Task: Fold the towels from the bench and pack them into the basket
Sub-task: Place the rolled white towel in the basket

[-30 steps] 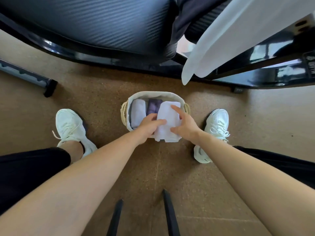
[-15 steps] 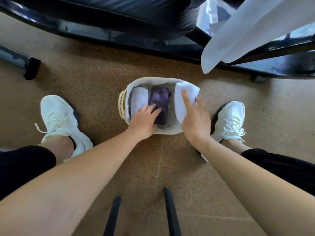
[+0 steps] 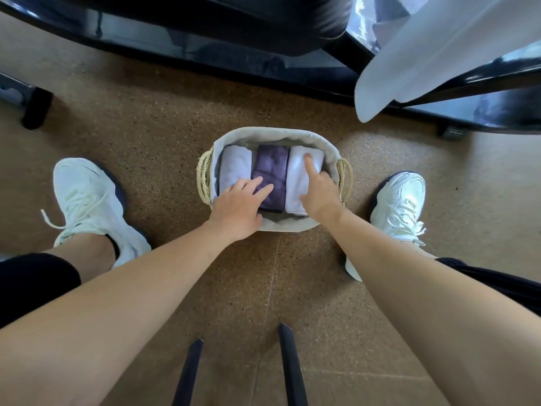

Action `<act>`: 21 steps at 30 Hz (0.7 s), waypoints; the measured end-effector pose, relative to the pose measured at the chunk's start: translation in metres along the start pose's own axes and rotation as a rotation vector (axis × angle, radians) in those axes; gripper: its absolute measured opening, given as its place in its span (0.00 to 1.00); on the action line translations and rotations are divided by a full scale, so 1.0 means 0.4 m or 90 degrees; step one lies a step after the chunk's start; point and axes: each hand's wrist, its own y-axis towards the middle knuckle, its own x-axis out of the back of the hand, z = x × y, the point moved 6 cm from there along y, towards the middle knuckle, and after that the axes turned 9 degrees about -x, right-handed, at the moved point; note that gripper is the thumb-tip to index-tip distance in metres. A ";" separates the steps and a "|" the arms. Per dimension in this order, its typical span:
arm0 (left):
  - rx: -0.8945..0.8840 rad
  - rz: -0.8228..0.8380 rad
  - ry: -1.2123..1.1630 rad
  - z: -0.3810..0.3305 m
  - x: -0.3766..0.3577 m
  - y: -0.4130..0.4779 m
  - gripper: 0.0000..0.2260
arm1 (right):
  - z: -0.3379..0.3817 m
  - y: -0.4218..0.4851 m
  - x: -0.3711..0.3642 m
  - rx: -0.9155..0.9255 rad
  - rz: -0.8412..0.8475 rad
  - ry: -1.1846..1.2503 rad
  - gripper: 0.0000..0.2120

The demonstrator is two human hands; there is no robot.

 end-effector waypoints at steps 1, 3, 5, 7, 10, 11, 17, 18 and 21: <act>0.000 0.004 0.001 -0.003 0.001 -0.001 0.31 | 0.001 -0.007 0.005 0.004 -0.015 0.022 0.42; 0.003 0.006 -0.002 -0.007 0.005 -0.001 0.31 | 0.000 -0.039 0.027 0.030 -0.095 0.064 0.39; 0.002 0.007 -0.001 -0.009 0.010 -0.002 0.31 | 0.009 -0.086 0.050 0.100 -0.189 0.046 0.35; -0.004 0.009 0.003 -0.010 0.010 -0.003 0.31 | 0.027 -0.124 0.045 0.198 -0.212 -0.010 0.33; -0.016 0.009 0.009 -0.010 0.008 -0.007 0.31 | 0.021 -0.115 -0.035 0.170 -0.010 -0.066 0.38; -0.021 0.012 0.010 -0.009 0.007 -0.008 0.31 | 0.012 -0.104 -0.057 0.136 0.048 -0.078 0.40; -0.038 0.047 0.013 -0.004 0.007 -0.019 0.31 | 0.014 -0.056 -0.057 0.066 0.168 -0.103 0.42; -0.039 0.058 0.011 -0.004 0.011 -0.022 0.30 | 0.014 -0.053 -0.050 0.060 0.183 -0.111 0.42; -0.037 0.096 -0.014 -0.006 0.033 -0.037 0.29 | 0.026 -0.065 0.007 0.053 0.204 -0.072 0.38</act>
